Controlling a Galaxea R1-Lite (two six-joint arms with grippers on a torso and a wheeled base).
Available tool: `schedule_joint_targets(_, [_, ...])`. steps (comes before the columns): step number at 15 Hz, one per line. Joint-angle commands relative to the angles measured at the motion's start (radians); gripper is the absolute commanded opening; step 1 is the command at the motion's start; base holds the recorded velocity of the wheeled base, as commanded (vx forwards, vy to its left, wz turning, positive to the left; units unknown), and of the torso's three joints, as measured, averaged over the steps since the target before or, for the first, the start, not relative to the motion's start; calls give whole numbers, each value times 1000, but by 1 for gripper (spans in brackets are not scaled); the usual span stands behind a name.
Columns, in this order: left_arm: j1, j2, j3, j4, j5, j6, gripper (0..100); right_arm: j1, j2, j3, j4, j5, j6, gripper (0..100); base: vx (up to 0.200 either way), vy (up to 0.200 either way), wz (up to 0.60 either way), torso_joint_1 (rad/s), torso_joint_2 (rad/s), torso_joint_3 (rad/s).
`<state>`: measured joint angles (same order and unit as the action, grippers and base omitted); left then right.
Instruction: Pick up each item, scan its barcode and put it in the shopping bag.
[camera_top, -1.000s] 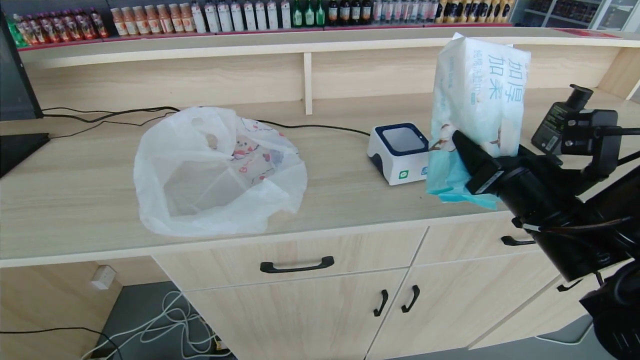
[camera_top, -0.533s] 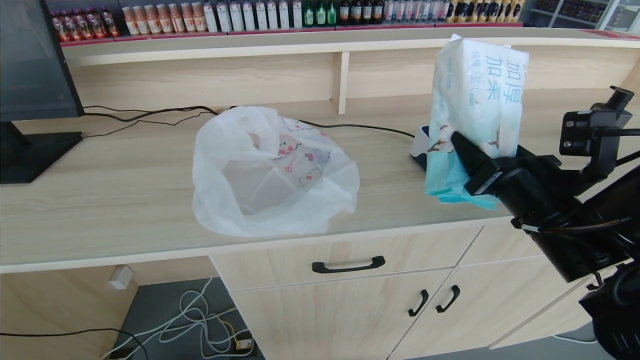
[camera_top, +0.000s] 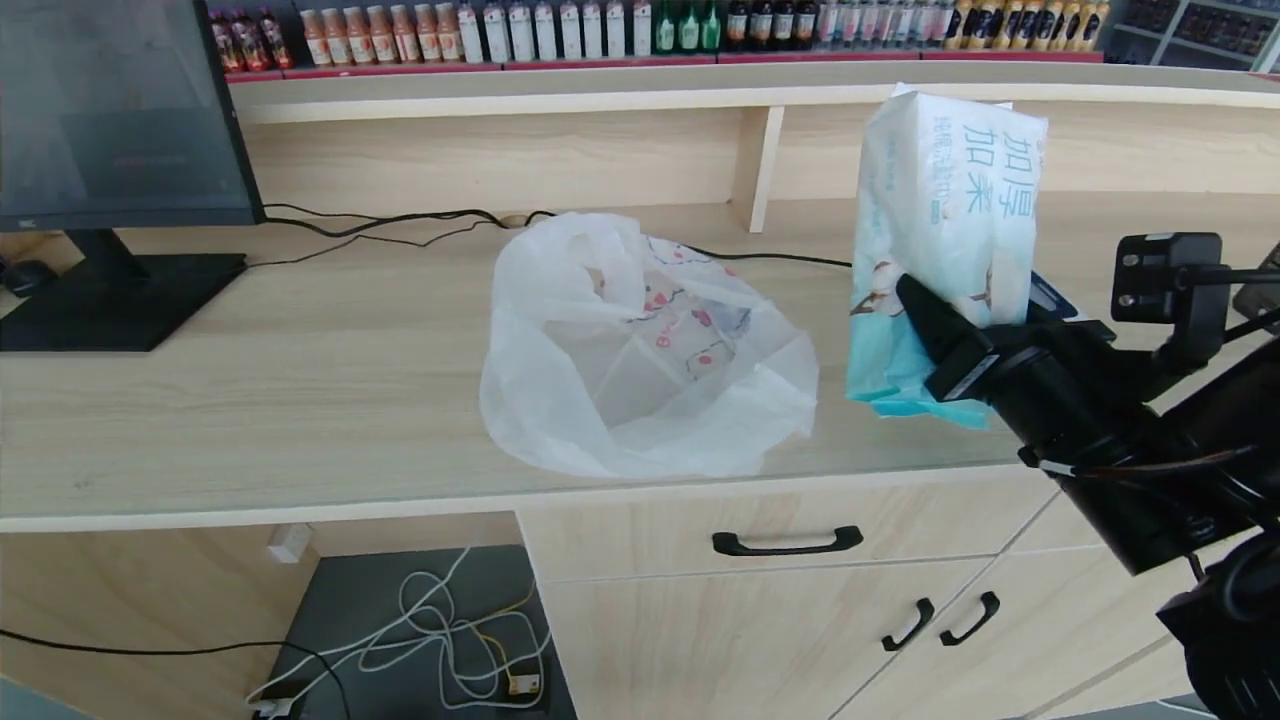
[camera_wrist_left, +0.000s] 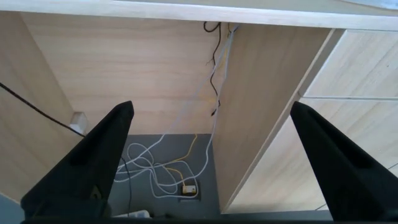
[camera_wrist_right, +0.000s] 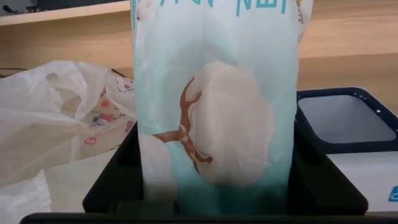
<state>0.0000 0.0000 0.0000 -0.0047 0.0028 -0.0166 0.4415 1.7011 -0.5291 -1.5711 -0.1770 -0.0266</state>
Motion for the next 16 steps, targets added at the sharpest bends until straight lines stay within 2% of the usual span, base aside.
schedule_joint_targets(1, [0, 0, 0, 0, 0, 0, 100, 2, -3, -8, 0, 1, -1, 0, 0, 0, 600, 7, -2, -2])
schedule_joint_targets(2, [0, 0, 0, 0, 0, 0, 100, 0, -9, -12, 0, 1, -1, 0, 0, 0, 600, 2, 7, 2])
schedule_joint_targets(6, [0, 0, 0, 0, 0, 0, 100, 6, -35, -86, 0, 7, -21, 0, 0, 0, 0, 0, 0, 0])
schedule_joint_targets(9, [0, 0, 0, 0, 0, 0, 100, 114, 0, -170, 0, 1, -19, 0, 0, 0, 0, 0, 0, 0])
schedule_joint_targets(11, [0, 0, 0, 0, 0, 1, 100, 168, 54, -201, 0, -52, -10, 0, 0, 0, 0, 0, 0, 0])
schedule_joint_targets(13, [0, 0, 0, 0, 0, 0, 100, 237, 132, -270, 0, -194, 47, 0, 0, 0, 0, 0, 0, 0])
schedule_joint_targets(16, [0, 0, 0, 0, 0, 0, 100, 269, 203, -275, 0, -236, 48, 0, 0, 0, 0, 0, 0, 0])
